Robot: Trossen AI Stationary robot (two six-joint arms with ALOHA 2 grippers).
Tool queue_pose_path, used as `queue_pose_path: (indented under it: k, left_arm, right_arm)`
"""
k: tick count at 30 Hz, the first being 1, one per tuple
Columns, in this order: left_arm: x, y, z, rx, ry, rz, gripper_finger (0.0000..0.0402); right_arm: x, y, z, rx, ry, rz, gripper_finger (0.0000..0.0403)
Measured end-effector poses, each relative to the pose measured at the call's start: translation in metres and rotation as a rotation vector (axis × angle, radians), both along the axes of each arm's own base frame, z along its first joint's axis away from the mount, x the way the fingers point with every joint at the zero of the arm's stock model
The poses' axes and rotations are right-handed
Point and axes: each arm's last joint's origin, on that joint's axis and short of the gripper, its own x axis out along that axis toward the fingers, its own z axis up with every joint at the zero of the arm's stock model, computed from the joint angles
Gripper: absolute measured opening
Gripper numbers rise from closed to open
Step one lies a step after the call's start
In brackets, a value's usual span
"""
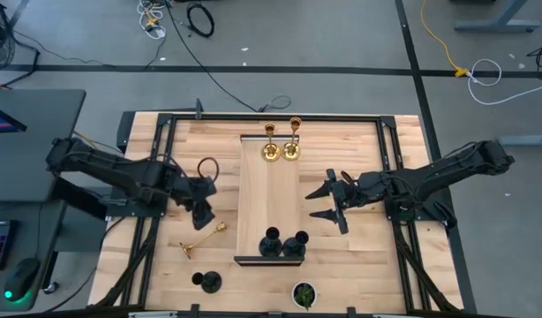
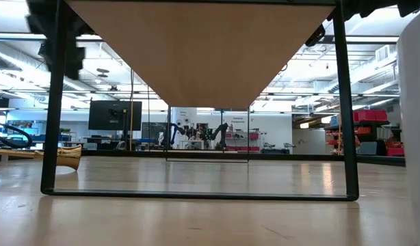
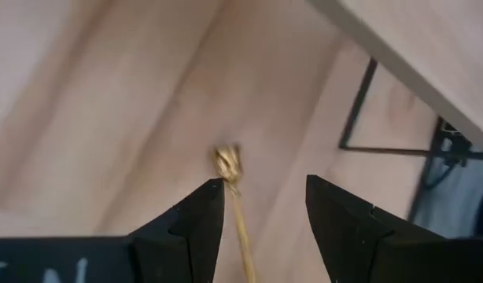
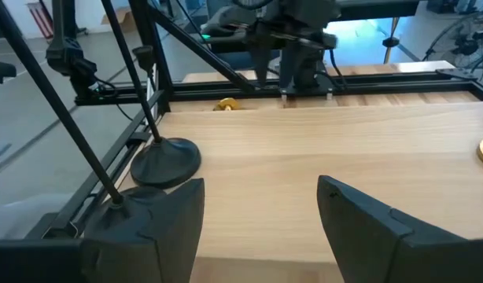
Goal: Pick & Place candle stick holders
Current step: Put the gold candle holder on the shelf aligned with the gold candle holder
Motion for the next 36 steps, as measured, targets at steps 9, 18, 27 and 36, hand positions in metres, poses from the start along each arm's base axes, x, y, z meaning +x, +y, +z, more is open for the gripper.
queue_pose_path:
  k: [9,18,27,36]
  left_arm:
    - [-0.017,-0.032,-0.008,-0.046,0.127,0.115,0.0181]
    - [-0.024,-0.060,-0.049,-0.029,0.335,0.157,0.0181]
    - [-0.004,-0.082,-0.072,-0.083,0.350,0.128,0.0181]
    - [0.002,-0.087,-0.099,-0.029,0.468,0.162,0.0181]
  right_arm:
    - [0.000,0.000,0.000,0.022,0.005,-0.005,0.0245]
    - [0.000,0.000,0.000,0.021,0.007,-0.005,0.0245]
    - [0.000,0.000,0.000,0.021,0.007,-0.005,0.0245]
    - [0.000,0.000,0.000,0.021,0.009,-0.006,0.0245]
